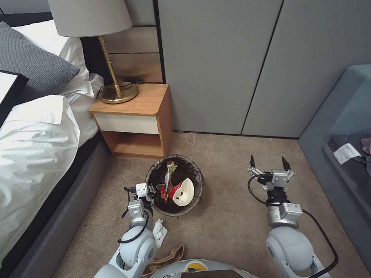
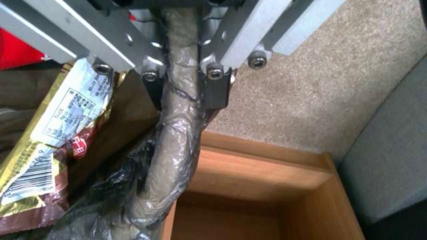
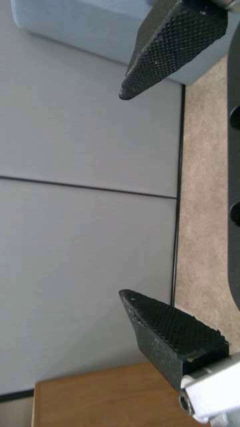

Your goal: Pick up the trash bin, then pick up the garbage from the floor and place it into the trash bin.

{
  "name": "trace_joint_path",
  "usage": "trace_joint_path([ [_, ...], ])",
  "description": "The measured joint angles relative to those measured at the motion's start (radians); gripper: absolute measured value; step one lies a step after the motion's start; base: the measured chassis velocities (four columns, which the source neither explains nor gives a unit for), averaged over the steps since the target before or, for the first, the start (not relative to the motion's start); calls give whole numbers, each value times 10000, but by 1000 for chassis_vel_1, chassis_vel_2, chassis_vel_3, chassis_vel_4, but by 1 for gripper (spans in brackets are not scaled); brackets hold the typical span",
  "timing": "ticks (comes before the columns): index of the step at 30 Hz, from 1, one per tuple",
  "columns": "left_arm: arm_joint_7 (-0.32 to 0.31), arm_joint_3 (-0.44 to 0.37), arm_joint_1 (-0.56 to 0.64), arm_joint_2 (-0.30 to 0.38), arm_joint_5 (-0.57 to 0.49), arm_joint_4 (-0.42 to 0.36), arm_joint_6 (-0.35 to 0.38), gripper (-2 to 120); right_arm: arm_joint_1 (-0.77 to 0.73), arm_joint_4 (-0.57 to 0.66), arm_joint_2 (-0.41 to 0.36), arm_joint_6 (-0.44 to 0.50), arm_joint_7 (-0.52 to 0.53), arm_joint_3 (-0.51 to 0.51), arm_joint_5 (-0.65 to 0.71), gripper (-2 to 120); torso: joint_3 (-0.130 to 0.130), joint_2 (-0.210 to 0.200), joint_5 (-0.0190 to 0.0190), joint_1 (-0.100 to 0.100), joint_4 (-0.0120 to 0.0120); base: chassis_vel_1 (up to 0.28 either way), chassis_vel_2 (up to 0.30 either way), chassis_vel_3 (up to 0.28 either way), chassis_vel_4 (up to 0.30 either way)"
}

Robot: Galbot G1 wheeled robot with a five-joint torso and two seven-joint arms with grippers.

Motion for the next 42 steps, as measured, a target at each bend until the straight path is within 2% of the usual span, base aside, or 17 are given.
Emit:
trace_joint_path([
  [13, -37, -10, -6, -62, -56, -22, 21, 2, 352, -203, -28, -38, -5, -578, -150, 100, 0, 0, 0, 0, 0, 0, 0, 0, 0],
  [42, -42, -46, 83, -34, -76, -91, -12, 2, 491, -277, -63, -171, 34, -584, -108, 100, 0, 0, 0, 0, 0, 17, 23, 18, 18],
])
